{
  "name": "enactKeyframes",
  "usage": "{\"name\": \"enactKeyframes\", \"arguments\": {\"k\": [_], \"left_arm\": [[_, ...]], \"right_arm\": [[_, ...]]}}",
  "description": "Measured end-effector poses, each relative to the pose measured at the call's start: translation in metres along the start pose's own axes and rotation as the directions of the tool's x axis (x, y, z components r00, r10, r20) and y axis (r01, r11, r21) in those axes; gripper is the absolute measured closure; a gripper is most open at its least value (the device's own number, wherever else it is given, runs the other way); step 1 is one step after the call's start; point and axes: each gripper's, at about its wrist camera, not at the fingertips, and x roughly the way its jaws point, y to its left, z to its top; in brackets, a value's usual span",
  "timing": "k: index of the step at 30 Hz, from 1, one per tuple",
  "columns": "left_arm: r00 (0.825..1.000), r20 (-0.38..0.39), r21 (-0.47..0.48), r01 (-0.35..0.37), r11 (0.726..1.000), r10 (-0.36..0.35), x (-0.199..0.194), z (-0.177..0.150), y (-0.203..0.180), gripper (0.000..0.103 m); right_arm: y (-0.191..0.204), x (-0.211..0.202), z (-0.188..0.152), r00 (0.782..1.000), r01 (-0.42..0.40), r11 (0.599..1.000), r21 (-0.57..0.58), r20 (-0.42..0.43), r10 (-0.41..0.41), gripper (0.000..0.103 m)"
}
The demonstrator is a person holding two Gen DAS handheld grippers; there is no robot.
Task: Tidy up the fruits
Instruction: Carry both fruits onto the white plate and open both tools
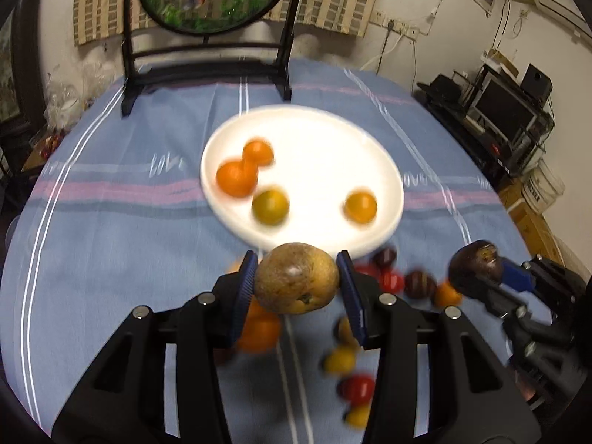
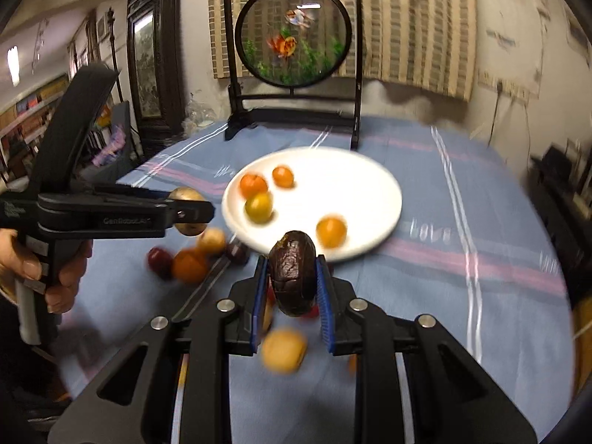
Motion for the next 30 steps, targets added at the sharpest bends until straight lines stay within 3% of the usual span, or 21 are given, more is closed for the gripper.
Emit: {"name": "enactKeyframes", "arguments": {"k": [6, 11, 16, 18, 19, 21, 24, 30], "left_arm": [[1.0, -0.005, -0.032, -0.026, 0.999, 0.026, 0.052, 0.054, -0.001, 0.058], [0.996, -0.08, -0.045, -0.043, 0.998, 0.039, 0.101, 0.069, 0.0, 0.058], [0.992, -0.115, -0.066, -0.056, 0.996, 0.048, 0.126, 0.071, 0.005, 0.057], [0.993, -0.109, -0.078, -0.063, 0.995, 0.054, 0.127, 0.071, 0.007, 0.048], [0.994, -0.095, -0.08, -0.068, 0.994, 0.061, 0.123, 0.071, 0.007, 0.034], [0.996, -0.06, -0.07, -0.069, 0.995, 0.064, 0.111, 0.071, 0.005, 0.032], [0.997, -0.036, -0.049, -0.073, 0.996, 0.071, 0.095, 0.07, 0.003, 0.031], [0.994, 0.026, 0.022, -0.109, 0.994, 0.109, 0.045, 0.045, 0.001, 0.014]], "right_arm": [[-0.024, 0.073, 0.04, 0.996, 0.051, 0.999, 0.012, -0.076, -0.05, 0.078], [-0.051, 0.121, 0.051, 0.986, 0.077, 0.994, 0.08, -0.153, -0.064, 0.078], [-0.072, 0.145, 0.056, 0.98, 0.107, 0.983, 0.146, -0.182, -0.08, 0.077], [-0.074, 0.15, 0.056, 0.975, 0.129, 0.981, 0.146, -0.199, -0.099, 0.071], [-0.074, 0.151, 0.055, 0.973, 0.128, 0.981, 0.145, -0.212, -0.096, 0.06], [-0.073, 0.144, 0.052, 0.976, 0.127, 0.979, 0.162, -0.194, -0.094, 0.048], [-0.072, 0.125, 0.048, 0.982, 0.119, 0.978, 0.171, -0.163, -0.091, 0.048], [-0.066, 0.07, 0.027, 0.994, 0.059, 0.974, 0.219, -0.105, -0.036, 0.047]]}}
